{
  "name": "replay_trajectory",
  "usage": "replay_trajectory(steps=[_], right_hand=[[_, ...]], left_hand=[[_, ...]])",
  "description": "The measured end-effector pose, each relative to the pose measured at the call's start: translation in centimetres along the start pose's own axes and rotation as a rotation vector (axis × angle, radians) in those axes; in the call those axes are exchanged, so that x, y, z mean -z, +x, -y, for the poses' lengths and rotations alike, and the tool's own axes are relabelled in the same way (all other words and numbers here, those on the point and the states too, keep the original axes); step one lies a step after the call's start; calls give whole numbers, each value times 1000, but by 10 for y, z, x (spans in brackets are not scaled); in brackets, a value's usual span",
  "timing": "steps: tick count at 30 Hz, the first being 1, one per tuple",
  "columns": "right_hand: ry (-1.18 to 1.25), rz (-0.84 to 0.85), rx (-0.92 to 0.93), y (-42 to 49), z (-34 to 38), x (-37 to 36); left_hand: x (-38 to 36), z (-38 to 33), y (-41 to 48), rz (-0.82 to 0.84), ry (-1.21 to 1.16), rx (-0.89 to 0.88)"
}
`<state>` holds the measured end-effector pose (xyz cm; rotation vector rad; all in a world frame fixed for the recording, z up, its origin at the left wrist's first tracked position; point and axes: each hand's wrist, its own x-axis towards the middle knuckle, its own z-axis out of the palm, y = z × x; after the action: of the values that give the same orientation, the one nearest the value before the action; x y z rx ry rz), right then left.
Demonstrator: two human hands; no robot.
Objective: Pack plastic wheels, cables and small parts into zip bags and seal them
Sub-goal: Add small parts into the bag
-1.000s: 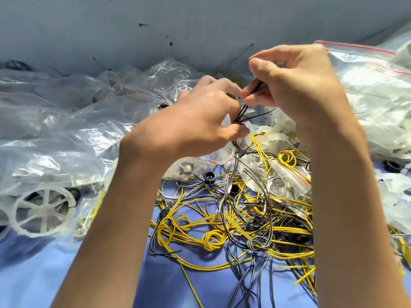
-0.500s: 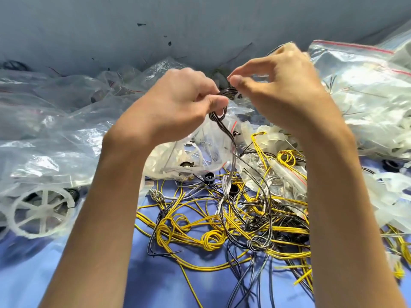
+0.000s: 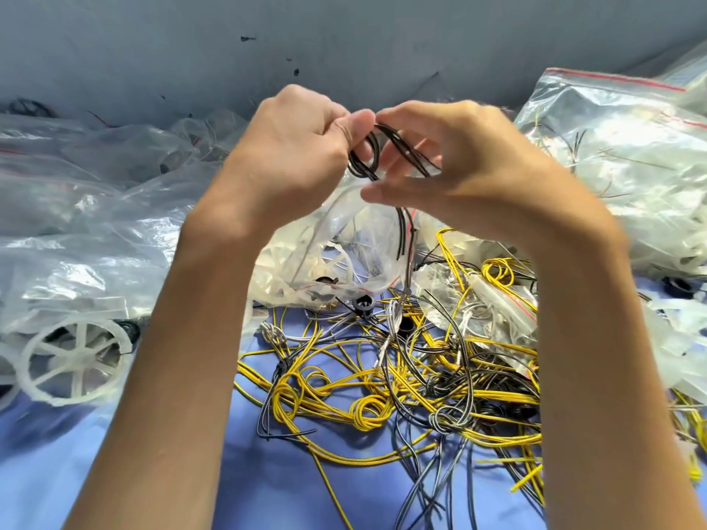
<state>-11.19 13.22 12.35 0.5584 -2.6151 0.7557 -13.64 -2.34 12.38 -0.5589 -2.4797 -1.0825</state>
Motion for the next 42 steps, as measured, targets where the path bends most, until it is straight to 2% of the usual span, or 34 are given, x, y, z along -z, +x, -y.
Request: replay_trajectory(steps=[4,10,19,26,29,34,42], right_hand=[[39,-34,-24,-2,-6,1],[77,44,-49,0,-10,0],[209,-96,-70,-3,-18,12],[276,-218,-32,-8,-17,19],[315,-216,-58,-8,-19,21],[271,-112,-90,-11,-24,25],[236,-111,-92,-18,-24,35]], left_hand=[[-2,2,2,4,-29,45],[-2,5,4,-24,-59,102],[12,20,1,71,-109,91],[26,21,-6,405,41,-82],[26,15,-10,477,13,-72],[24,16,-10,507,21,-40],[14,24,-6,453,236,-8]])
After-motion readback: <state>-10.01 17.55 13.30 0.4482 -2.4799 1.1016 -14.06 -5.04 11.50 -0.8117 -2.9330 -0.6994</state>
